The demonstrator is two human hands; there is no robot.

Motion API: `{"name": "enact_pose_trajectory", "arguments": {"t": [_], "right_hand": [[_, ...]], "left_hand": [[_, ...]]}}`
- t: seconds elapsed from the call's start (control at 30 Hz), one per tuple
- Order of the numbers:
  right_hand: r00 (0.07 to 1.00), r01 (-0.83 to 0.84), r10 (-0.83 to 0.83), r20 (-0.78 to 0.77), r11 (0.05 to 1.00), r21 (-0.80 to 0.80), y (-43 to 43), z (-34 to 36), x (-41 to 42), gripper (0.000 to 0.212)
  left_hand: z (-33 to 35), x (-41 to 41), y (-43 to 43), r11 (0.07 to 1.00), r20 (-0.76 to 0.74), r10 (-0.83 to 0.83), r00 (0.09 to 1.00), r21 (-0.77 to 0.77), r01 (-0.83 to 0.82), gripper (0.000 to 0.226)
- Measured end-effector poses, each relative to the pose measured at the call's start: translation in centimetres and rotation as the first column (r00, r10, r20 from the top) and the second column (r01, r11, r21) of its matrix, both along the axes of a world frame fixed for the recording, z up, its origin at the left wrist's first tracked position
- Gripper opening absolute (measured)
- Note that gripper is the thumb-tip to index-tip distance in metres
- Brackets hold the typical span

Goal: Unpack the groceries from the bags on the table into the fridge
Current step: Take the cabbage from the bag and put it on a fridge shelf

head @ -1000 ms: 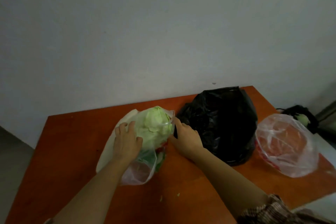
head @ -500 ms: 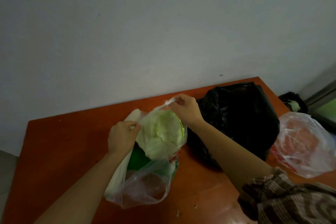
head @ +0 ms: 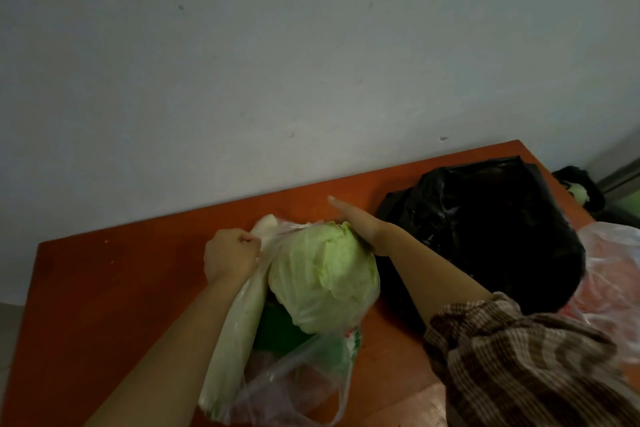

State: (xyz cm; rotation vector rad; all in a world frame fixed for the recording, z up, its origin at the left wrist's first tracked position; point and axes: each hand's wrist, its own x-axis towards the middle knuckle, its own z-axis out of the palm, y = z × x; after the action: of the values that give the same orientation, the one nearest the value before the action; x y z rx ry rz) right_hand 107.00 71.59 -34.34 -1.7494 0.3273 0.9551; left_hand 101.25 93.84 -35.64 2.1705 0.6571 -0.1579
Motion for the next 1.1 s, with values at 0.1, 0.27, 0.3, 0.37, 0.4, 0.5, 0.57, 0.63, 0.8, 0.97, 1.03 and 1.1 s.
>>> {"name": "enact_pose_trajectory", "arguments": {"t": [0.1, 0.27, 0.3, 0.37, 0.4, 0.5, 0.57, 0.63, 0.8, 0.97, 1.03, 1.1], "right_hand": [[0.993, 0.095, -0.088, -0.077, 0.992, 0.081, -1.3, -0.2, -0.8, 0.067], [0.867, 0.262, -0.150, 0.475, 0.948, -0.179, -2.2, 1.4, -2.6, 0.029], [0.813, 0.249, -0.085, 0.576, 0.945, -0.210, -2.2, 2.2, -3.7, 0.023], [0.742, 0.150, 0.044, 0.669, 0.962, -0.229, -1.6, 3.9, -6.0, 0.029], [0.731, 0.073, 0.120, 0.671, 0.965, -0.252, -1.0, 4.5, -6.9, 0.038], [0.727, -0.135, 0.427, 0.538, 0.857, -0.498, 1.1, 4.7, -7.7, 0.083], [0.716, -0.191, 0.550, 0.431, 0.747, -0.637, 2.0, 4.5, -7.9, 0.107], [0.714, -0.200, 0.580, 0.393, 0.706, -0.680, 2.5, 4.0, -8.4, 0.119], [0.717, -0.147, 0.547, 0.433, 0.726, -0.672, 1.8, 3.4, -9.6, 0.123], [0.687, -0.096, 0.481, 0.545, 0.803, -0.588, -0.3, 2.7, -12.0, 0.113], [0.682, -0.071, 0.441, 0.583, 0.834, -0.548, -1.1, 2.4, -12.8, 0.109], [0.679, -0.048, 0.405, 0.612, 0.857, -0.514, -1.7, 1.9, -13.4, 0.111]], "left_hand": [[-0.1, 0.3, -0.5, 0.993, -0.007, -0.089, 0.996, 0.074, 0.089, 0.024], [2.0, -1.8, -3.2, 0.972, 0.303, -0.216, 0.928, -0.024, 0.234, 0.016], [2.1, -2.7, -3.6, 0.968, 0.379, -0.222, 0.898, -0.026, 0.250, 0.015], [1.8, -4.2, -4.2, 0.966, 0.458, -0.224, 0.860, -0.012, 0.258, 0.016], [1.5, -4.9, -4.5, 0.970, 0.464, -0.206, 0.862, -0.021, 0.242, 0.018], [1.0, -6.1, -5.2, 0.991, 0.407, -0.114, 0.906, -0.022, 0.134, 0.022], [1.1, -6.8, -5.4, 0.994, 0.322, -0.106, 0.941, 0.016, 0.106, 0.024], [1.4, -7.3, -5.6, 0.991, 0.266, -0.131, 0.955, 0.028, 0.128, 0.023], [1.6, -7.9, -5.2, 0.993, 0.226, -0.110, 0.968, 0.074, 0.096, 0.023], [1.6, -7.6, -5.8, 0.993, 0.113, -0.104, 0.988, 0.064, 0.097, 0.040], [2.2, -7.4, -6.4, 0.986, 0.102, -0.162, 0.981, 0.058, 0.157, 0.043], [2.7, -7.3, -6.7, 0.981, 0.093, -0.195, 0.976, 0.004, 0.195, 0.040]]}}
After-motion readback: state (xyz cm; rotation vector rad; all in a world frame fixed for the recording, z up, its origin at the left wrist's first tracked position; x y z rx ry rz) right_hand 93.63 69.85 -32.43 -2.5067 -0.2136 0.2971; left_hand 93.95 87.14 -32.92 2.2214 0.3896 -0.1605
